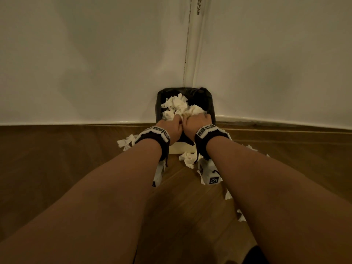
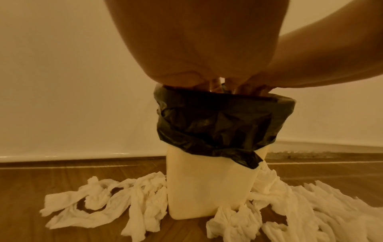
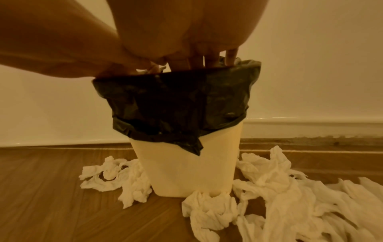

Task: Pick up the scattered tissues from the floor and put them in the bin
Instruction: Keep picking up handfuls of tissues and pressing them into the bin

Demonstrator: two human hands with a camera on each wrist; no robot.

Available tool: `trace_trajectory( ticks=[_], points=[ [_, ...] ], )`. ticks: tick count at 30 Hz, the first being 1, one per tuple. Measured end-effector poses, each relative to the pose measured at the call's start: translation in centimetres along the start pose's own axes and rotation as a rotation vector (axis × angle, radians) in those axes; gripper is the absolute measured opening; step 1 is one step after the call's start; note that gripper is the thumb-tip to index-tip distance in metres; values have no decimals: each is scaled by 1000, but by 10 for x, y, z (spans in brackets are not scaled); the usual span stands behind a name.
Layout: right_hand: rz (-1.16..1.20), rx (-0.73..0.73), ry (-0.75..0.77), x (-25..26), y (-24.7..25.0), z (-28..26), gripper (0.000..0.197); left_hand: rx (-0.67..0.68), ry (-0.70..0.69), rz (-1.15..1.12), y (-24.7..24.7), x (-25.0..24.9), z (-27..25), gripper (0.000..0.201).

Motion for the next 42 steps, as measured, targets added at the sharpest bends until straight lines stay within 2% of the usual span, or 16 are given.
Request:
trace_trajectory(
  ticks=[3,6,9,12,17,21,26,28,30,35,42],
  points=[
    [2,40,4,-1,15,-12,37,-4,24,-87,21,2,-5,26],
    [14,94,-27,-5,40,-29,40,-70,37,-63,50,4,-19,27],
    [80,87,-37,-12,67,-51,39,-89,61,-7,75,5,-42,30],
    [137,27,-39,-14,91,-72,28,-83,73,39,95,1,-67,31],
    [221,-83,-15,-4,134,-111,30,-177,76,29,119,-25,-106,30],
    [239,-137,-1,11,147,-142,25,-224,78,20,122,-37,-137,29],
    [184,-98,43,32,146,-163,25,-275,163,17,108,-8,-172,25],
    [149,-61,54,43,141,-165,33,-243,232,14,101,17,-181,25],
    [111,-3,71,56,130,-161,30,-199,291,16,96,40,-185,26],
    [180,57,132,84,89,-133,30,-139,307,27,87,78,-178,28],
    [219,191,144,123,31,-72,30,1,484,86,52,150,-154,30]
  ],
)
Point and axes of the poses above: each hand's wrist, its own z-axis towards the middle knuckle, its own y-axis out of the back of the hand, x = y × z, the point moved 3 cm from there along z, towards the middle knuckle, and after that the axes turned 4 degrees about -z, right-handed, at the moved point
